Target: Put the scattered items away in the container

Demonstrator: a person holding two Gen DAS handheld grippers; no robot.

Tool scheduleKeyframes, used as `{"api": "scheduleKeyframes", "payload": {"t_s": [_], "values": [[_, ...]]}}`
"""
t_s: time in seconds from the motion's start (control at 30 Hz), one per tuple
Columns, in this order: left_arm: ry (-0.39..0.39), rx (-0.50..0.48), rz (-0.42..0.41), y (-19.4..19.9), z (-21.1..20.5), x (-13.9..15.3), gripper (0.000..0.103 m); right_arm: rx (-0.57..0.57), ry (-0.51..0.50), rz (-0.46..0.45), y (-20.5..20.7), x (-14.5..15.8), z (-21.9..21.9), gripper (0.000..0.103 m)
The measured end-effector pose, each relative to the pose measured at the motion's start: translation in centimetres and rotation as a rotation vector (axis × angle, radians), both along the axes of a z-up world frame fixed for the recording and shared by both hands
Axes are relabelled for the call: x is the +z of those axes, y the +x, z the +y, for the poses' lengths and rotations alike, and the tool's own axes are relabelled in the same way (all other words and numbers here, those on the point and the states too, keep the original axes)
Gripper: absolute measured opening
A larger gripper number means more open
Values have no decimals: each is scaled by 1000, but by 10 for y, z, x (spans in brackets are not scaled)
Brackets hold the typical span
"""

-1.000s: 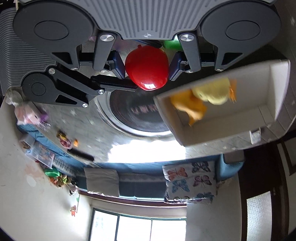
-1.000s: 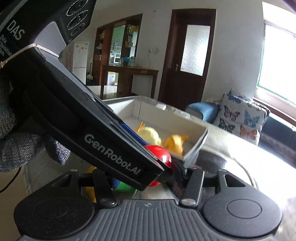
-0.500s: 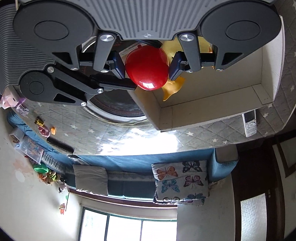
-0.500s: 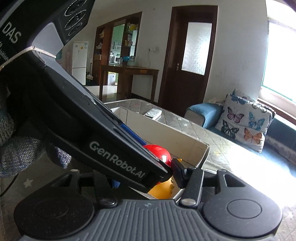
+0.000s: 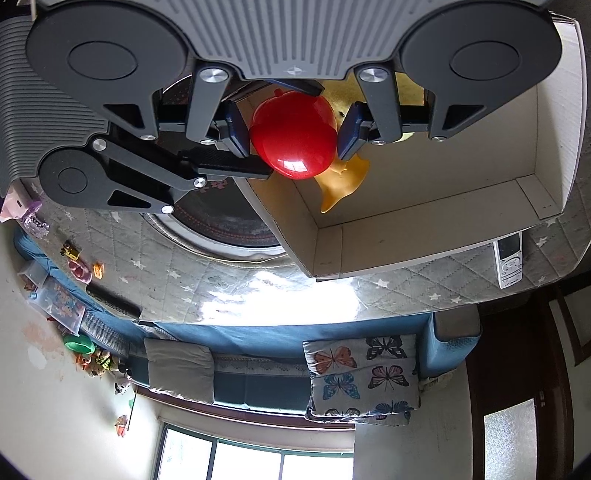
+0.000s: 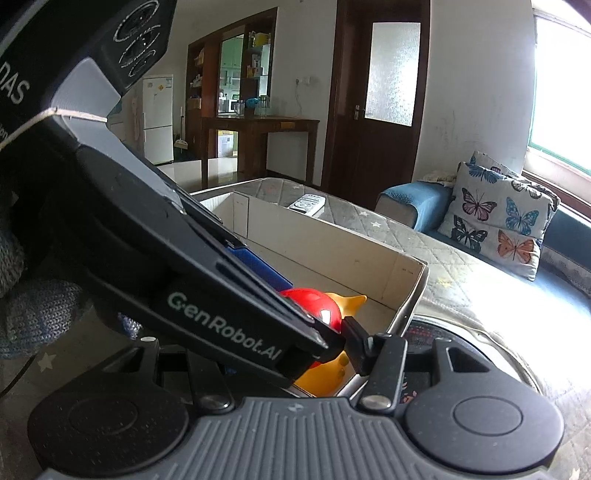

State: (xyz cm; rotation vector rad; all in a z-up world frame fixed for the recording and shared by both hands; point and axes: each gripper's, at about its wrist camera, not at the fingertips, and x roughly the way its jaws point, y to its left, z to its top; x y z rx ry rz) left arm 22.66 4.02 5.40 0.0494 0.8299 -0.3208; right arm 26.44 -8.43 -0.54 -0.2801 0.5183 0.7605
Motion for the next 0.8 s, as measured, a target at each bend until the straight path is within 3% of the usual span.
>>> {"api": "scheduleKeyframes", "payload": {"t_s": [0.8], "values": [[45,5,13,7,1,-4,56,24,11,-12,-5,7,-1,55]]}}
